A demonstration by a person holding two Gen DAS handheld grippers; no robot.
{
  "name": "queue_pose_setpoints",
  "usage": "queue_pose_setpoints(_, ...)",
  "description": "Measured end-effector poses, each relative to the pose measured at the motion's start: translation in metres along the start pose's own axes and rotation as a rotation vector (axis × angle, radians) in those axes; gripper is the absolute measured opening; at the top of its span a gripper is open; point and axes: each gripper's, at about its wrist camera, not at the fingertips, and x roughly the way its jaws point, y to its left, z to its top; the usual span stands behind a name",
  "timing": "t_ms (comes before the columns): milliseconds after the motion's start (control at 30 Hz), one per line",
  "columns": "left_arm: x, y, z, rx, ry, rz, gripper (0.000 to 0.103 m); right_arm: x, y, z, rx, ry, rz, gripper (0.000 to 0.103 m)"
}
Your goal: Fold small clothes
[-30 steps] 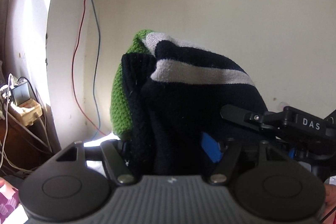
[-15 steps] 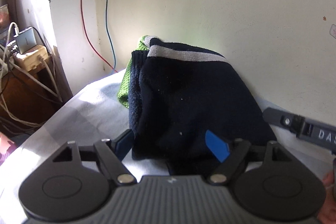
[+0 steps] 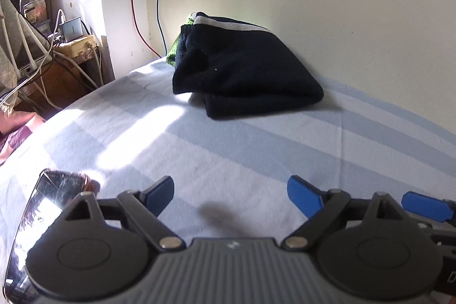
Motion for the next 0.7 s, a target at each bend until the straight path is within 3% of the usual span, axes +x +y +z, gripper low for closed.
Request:
queue_pose_setpoints(400, -0.030, -0.024, -0.043, 0.054, -0.030, -0.004, 0.098, -0.037, -0.007, -0.031, -0.001, -0.074, -0.041, 0.077)
queue_pose_setpoints(700, -0.029, -0.031, -0.051, 0.074, -0.048, 0.019, 0.103, -0.033, -0.019, -0.031, 0.070, -0.052, -0.033, 0.078)
